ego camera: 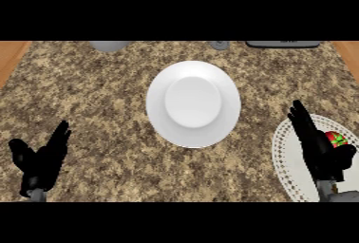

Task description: Pick the tomato from the placemat and place it in the plate

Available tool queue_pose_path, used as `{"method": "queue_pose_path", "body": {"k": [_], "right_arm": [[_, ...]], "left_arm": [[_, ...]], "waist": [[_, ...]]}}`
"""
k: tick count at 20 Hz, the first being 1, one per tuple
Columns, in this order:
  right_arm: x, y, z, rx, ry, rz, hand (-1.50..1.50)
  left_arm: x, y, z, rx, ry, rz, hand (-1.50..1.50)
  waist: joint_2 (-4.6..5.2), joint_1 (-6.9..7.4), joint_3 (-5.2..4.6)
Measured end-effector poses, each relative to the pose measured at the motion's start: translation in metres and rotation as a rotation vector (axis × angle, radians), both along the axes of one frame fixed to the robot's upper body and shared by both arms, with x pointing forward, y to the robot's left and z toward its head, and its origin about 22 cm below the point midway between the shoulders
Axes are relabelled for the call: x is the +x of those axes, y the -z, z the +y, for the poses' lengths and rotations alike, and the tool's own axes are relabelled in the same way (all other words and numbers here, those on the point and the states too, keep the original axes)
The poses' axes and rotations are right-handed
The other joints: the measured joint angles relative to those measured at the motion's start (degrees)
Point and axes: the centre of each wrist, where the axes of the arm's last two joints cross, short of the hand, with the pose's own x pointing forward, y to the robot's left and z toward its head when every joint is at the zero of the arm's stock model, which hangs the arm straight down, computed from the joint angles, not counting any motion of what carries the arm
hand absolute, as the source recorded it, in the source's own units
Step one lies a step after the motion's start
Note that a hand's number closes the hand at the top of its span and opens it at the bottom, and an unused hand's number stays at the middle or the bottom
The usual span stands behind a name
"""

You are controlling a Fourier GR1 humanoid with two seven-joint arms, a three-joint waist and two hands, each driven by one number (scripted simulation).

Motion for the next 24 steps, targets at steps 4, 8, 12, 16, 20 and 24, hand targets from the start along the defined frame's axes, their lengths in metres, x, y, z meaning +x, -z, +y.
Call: {"method": "queue_pose_path", "body": {"k": [4,8,12,16,20,24], "right_arm": [[0.014,-0.03,-0.02,0.064,-0.176,-0.044,1.5],[0.031,-0.082,-0.047,-0.127,-0.347,-0.165,1.5],[0.031,-0.106,-0.085,-0.44,-0.351,-0.319,1.5],[0.016,-0.061,-0.113,-0.171,-0.306,-0.332,-1.5],[0.001,-0.04,-0.144,-0.032,-0.412,-0.356,-1.5],[-0.005,-0.049,-0.173,-0.216,-0.469,-0.307,-1.5]], "left_arm": [[-0.047,-0.015,0.04,0.236,0.002,0.126,0.0],[-0.025,-0.023,0.012,0.192,0.037,0.016,0.0],[-0.012,-0.023,-0.016,0.15,0.056,-0.04,0.0],[-0.003,-0.024,-0.039,0.126,0.068,-0.074,0.0],[0.007,-0.028,-0.055,0.126,0.08,-0.092,0.0],[0.014,-0.027,-0.068,0.125,0.091,-0.098,0.0]], "waist": [[-0.83,0.66,1.97],[-1.1,-0.83,0.41],[-0.41,-1.82,0.29],[0.47,-1.61,0.62],[0.74,-0.7,0.63],[0.79,0.22,0.53]]}}
